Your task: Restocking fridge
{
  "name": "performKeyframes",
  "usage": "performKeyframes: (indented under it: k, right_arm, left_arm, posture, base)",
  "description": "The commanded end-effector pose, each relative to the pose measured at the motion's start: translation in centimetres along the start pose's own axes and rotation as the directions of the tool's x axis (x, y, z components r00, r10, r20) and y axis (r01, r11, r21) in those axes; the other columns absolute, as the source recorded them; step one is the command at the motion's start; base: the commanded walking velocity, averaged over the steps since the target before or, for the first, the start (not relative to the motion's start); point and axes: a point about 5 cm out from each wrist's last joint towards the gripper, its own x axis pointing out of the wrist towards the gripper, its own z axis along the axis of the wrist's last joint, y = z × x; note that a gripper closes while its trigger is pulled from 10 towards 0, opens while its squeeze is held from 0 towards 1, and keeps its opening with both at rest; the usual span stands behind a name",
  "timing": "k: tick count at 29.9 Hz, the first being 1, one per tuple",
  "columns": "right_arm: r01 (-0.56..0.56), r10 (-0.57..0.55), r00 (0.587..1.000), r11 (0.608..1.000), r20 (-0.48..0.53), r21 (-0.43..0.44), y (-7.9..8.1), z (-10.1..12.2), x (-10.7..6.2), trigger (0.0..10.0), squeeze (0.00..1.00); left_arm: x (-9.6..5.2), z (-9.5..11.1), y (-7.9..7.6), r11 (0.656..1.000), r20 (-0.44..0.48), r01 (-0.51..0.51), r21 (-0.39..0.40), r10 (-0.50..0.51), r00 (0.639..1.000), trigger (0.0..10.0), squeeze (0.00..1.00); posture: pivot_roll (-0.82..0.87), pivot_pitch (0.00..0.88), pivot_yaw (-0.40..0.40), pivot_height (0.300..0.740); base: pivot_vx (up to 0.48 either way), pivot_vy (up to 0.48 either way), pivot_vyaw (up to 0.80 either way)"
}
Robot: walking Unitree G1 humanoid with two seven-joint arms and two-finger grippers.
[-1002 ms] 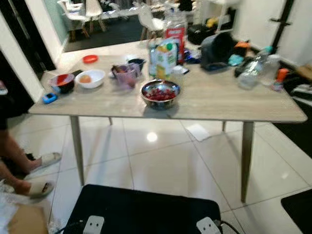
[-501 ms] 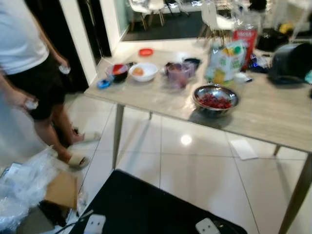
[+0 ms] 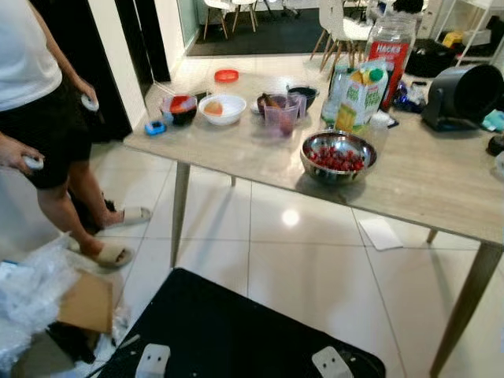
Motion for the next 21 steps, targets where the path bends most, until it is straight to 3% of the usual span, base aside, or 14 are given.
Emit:
performKeyframes:
  k: [1,21]
  right_arm:
    - [-0.005,0.005,0.999,1.000,-0.043,0.004,0.07,-1.18,-0.12,10.0,0.00]
    - [0.000,0.000,0.999,1.000,-0.044,-0.007,-0.21,-1.18,-0.15,10.0,0.00]
  left_arm:
    - [-0.10,-0.71,-0.02,1.000,-0.028,0.004,0.001,-0.004,1.000,10.0,0.00]
    - [-0.10,-0.69,-0.01,1.000,-0.028,0.008,0.009,-0.007,1.000,10.0,0.00]
  posture:
    - [-0.05,0.000,0.048,0.740]
    - [-0.05,0.000,0.043,0.740]
  base:
    - [0.000,-0.465,0.00]
    - [0.000,-0.459,0.00]
